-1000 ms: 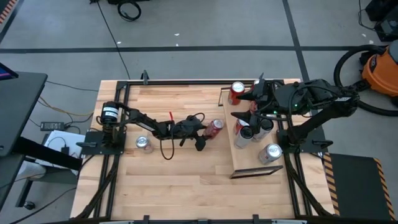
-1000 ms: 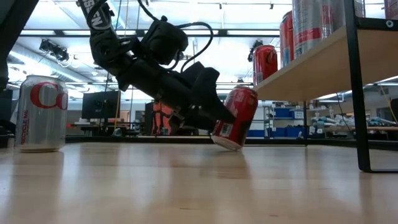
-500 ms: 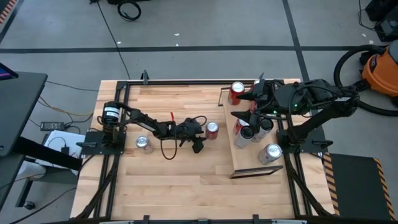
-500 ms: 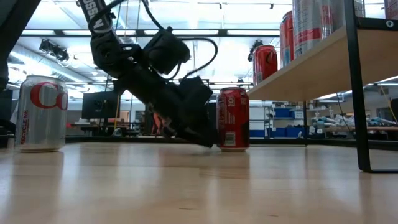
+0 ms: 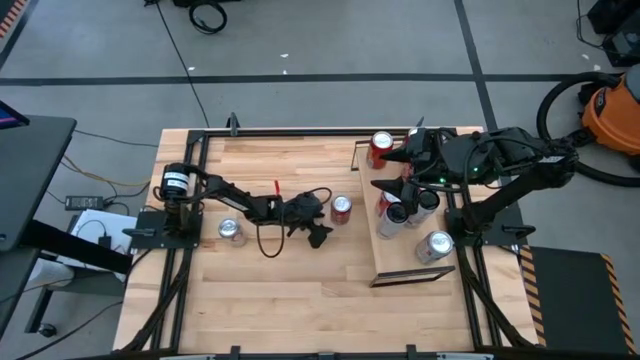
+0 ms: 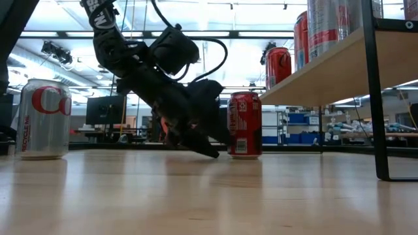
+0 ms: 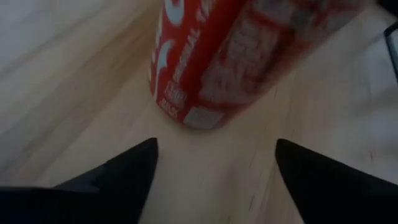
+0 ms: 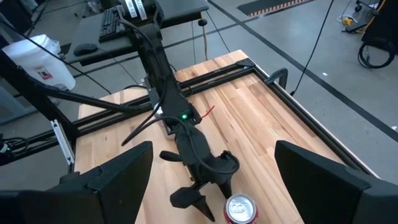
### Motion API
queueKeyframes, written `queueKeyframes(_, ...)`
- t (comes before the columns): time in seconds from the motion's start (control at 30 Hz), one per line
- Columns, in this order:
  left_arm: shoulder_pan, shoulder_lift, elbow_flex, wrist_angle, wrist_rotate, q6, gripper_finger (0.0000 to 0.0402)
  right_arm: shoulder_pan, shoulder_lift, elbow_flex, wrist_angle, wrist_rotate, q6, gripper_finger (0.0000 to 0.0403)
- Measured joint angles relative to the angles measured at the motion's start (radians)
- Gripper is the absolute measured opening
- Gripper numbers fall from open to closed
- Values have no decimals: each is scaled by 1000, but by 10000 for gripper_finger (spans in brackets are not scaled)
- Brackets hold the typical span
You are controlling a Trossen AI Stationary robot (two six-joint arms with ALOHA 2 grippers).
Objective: Place canned beverage on shelf
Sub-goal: Put the red white soda can on the shelf aligned with the other red white soda can
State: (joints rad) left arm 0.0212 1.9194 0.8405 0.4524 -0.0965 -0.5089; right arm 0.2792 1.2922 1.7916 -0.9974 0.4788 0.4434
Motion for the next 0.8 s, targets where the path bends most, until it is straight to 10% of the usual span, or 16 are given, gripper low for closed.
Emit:
queueKeyframes(0.23, 1, 0, -1, 89, -124, 67, 395, 0, 0, 0, 0, -1, 3, 348)
queueKeyframes(0.8, 22, 0, 0, 236, -85, 181, 400, 0, 0, 0, 1, -1, 0, 348)
